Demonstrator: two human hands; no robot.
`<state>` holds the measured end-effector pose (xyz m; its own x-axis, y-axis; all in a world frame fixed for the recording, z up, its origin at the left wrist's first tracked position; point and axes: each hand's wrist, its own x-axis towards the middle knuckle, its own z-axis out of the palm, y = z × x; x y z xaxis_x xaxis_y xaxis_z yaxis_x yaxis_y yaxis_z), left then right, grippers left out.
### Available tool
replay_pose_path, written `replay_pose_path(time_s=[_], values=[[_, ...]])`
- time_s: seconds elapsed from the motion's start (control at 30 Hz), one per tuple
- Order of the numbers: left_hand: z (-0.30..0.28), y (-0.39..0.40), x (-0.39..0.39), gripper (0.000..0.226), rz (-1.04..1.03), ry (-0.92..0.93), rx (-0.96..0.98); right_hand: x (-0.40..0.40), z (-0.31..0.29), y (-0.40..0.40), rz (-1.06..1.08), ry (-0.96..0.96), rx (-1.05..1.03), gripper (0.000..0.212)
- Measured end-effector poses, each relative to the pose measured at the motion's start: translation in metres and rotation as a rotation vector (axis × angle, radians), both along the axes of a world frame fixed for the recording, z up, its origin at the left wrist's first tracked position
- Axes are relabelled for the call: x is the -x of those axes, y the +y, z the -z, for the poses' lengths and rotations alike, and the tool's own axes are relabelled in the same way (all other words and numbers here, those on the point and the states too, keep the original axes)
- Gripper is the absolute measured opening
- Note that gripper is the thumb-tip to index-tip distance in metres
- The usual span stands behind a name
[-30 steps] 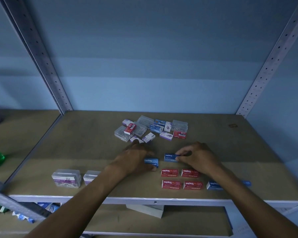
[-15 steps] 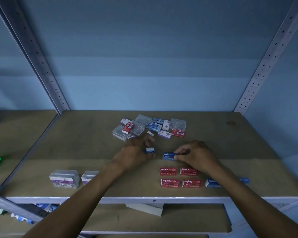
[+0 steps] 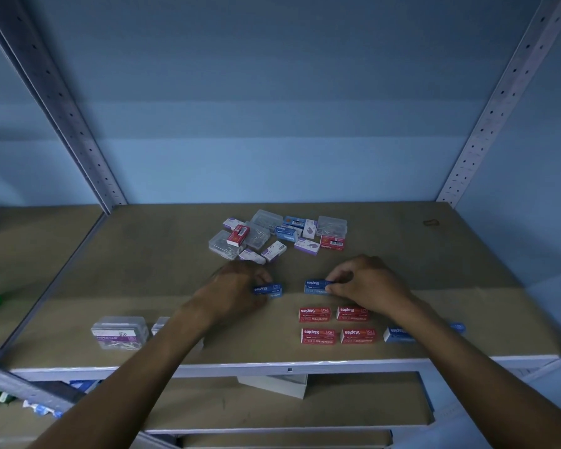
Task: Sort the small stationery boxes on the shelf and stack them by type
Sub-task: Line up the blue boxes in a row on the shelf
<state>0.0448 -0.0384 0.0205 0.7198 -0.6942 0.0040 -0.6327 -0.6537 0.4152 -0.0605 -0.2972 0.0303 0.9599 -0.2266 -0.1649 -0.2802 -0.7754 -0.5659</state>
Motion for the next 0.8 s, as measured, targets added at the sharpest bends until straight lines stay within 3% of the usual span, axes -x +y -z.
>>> replay_pose_path(time_s=[0.13, 0.33, 0.5, 0.63, 0.8], values=[[0.004, -0.005, 0.000, 0.021, 0.005, -0.019, 0.011, -0.003, -0.003, 0.005, -0.043, -0.006, 0.036, 0.026], [-0.002, -0.032, 0.004, 0.011, 0.009, -0.045, 0.079, 0.003, -0.010, -0.007, -0.035, -0.059, 0.038, 0.016], [-0.015, -0.082, 0.021, 0.017, -0.022, 0.040, 0.175, 0.037, -0.025, -0.056, 0.005, -0.078, 0.056, 0.017], [-0.024, -0.125, 0.046, 0.019, 0.086, -0.007, 0.166, 0.071, -0.026, -0.094, 0.070, -0.071, 0.065, 0.014], [-0.023, -0.166, 0.072, 0.014, 0.167, 0.093, 0.165, 0.097, -0.022, -0.120, 0.107, -0.006, 0.123, 0.013]])
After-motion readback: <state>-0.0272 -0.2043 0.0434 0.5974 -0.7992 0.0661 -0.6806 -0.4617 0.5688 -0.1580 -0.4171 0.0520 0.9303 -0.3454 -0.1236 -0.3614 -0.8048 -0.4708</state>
